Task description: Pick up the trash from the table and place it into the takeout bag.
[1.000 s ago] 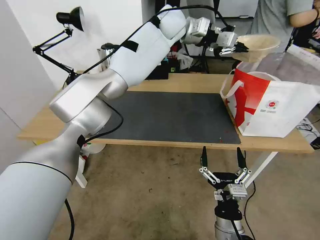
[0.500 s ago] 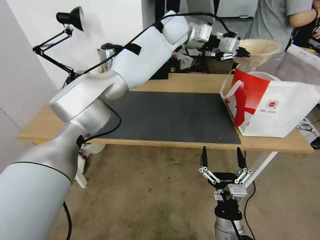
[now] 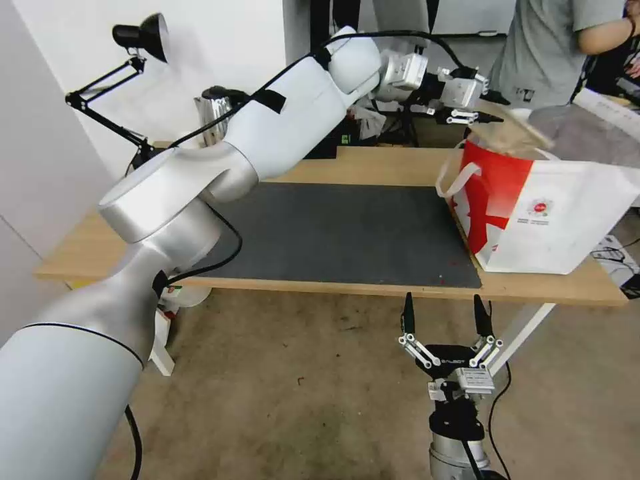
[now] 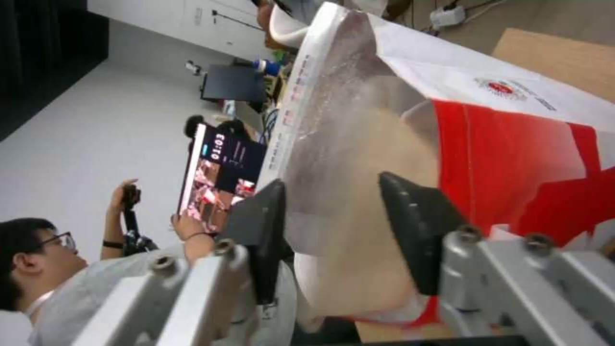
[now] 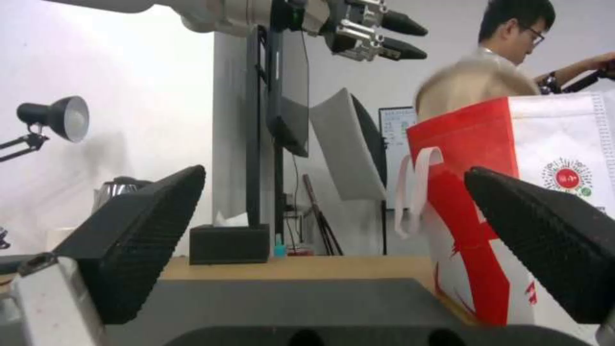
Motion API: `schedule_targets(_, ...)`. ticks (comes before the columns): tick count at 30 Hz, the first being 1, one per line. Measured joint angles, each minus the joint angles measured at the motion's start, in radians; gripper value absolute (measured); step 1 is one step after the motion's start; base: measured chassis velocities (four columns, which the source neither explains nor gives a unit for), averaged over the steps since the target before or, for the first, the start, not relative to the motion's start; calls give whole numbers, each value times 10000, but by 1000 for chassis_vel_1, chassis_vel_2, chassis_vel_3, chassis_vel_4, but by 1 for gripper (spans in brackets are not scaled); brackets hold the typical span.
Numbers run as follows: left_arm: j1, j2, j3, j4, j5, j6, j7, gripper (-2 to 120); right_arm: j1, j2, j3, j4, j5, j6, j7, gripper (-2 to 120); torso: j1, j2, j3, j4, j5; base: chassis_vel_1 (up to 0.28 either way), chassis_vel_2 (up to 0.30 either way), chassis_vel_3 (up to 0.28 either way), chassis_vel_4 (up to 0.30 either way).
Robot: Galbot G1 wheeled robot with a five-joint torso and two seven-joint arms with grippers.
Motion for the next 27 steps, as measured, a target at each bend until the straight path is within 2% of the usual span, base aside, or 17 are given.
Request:
schedule_targets(1,-16,0,11,-1,-8,-1,-18,43,0,0,0,0,0,0,0,100,0,0,0,0,1,0,0,0,0)
schedule_targets(3,-79,0,55,-1,-39,-3,-60,57,0,0,0,0,0,0,0,100,0,0,0,0,1,0,0,0,0)
schedule_targets(5,-89,0,66,-1,-47,-3,-64,59,1,0,0,0,0,0,0,100,0,0,0,0,0,0,0,0,0)
schedule_targets(7,-117,0,111,-1,-70,-3,-67,71,0,0,0,0,0,0,0,100,0,0,0,0,0,0,0,0,0)
schedule_targets(9,-129,0,119,-1,-78,-3,-67,74,0,0,0,0,0,0,0,100,0,0,0,0,1,0,0,0,0)
schedule_targets(12,-193,1,133,14,-92,-3,-68,88,0,0,0,0,0,0,0,100,0,0,0,0,0,0,0,0,0)
schedule_targets(13,-193,1,133,14,-92,-3,-68,88,0,0,0,0,0,0,0,100,0,0,0,0,0,0,0,0,0)
schedule_targets(15,-240,3,134,37,-95,-3,-68,97,0,0,0,0,0,0,0,100,0,0,0,0,1,0,0,0,0)
schedule_targets(27,-267,15,-110,77,-65,13,229,100,0,0,0,0,0,0,0,100,0,0,0,0,1,0,0,0,0)
